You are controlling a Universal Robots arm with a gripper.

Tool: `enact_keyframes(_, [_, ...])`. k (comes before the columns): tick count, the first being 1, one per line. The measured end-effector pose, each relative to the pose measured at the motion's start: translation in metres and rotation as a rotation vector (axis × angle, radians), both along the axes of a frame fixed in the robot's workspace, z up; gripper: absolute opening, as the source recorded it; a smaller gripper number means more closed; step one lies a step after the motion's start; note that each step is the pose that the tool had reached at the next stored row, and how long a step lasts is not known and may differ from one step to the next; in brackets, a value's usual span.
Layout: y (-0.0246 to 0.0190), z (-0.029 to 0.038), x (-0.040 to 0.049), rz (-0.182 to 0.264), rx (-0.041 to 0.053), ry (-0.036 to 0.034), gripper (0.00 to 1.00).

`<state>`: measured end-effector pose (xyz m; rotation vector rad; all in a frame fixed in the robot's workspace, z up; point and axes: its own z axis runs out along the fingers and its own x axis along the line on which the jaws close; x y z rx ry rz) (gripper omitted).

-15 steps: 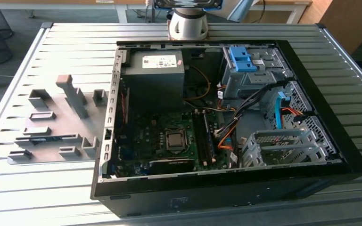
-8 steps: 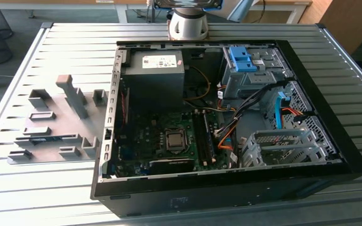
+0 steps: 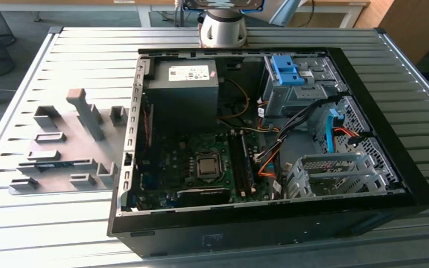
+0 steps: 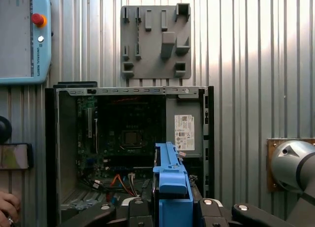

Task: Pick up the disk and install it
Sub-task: 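Insert the disk into the insertion slot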

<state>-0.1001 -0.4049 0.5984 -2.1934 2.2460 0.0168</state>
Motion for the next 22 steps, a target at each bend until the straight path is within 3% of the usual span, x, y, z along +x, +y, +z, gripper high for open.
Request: enact_keyframes(22, [-0.0037, 0.0000, 0.0000, 0.000, -0.0003, 0.0000, 0.37])
